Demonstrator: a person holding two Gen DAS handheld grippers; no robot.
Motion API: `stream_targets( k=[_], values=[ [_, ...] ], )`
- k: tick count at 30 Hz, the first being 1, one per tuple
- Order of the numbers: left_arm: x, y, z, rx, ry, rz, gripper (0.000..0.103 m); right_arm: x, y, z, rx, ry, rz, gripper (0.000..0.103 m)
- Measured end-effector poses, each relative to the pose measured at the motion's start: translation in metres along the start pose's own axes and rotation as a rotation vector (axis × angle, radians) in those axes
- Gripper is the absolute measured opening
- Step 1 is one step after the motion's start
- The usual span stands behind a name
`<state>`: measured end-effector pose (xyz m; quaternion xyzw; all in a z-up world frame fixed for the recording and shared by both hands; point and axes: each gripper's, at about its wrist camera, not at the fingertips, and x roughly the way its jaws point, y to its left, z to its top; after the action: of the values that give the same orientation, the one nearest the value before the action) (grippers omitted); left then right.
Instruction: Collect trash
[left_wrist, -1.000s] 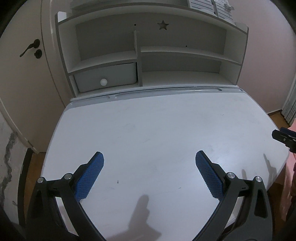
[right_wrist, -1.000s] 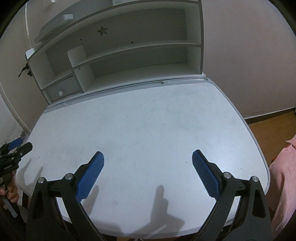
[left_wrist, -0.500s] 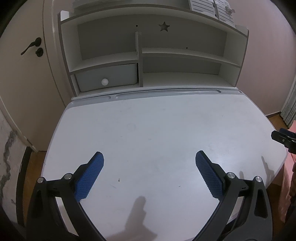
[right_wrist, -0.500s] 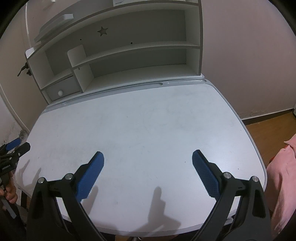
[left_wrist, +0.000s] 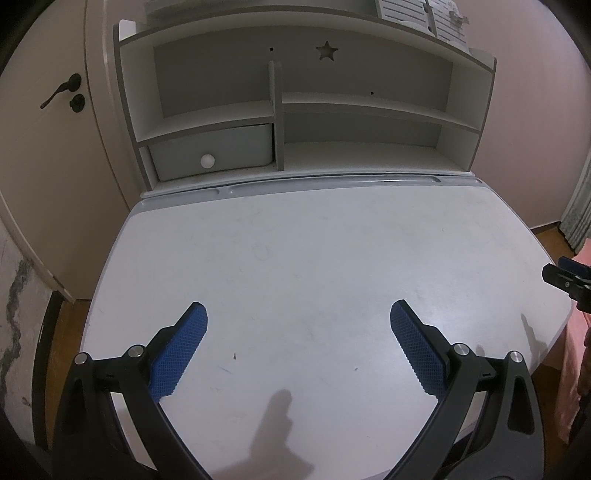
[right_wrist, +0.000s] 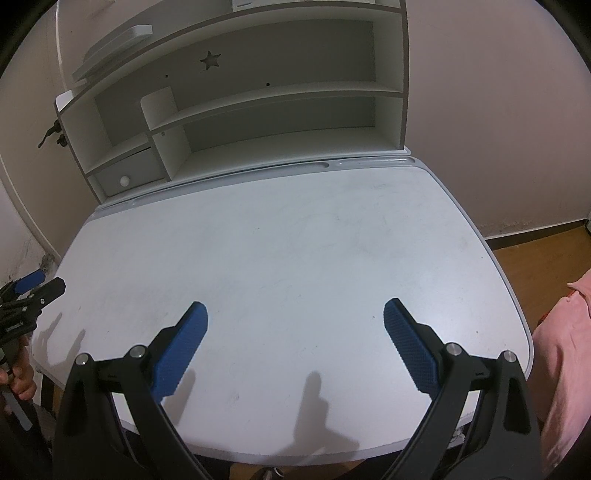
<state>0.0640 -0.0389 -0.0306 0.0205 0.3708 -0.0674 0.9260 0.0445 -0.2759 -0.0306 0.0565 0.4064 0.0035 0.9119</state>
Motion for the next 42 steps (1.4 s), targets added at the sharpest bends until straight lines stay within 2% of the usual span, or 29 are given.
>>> stream_targets(
  k=[42],
  values=[
    [0.0079, -0.0028, -0.0007, -0.003, 0.023, -0.003, 0.096, -0.0012, -0.0103, -0.0050, -0.006, 0.010, 0.013, 0.093]
  ],
)
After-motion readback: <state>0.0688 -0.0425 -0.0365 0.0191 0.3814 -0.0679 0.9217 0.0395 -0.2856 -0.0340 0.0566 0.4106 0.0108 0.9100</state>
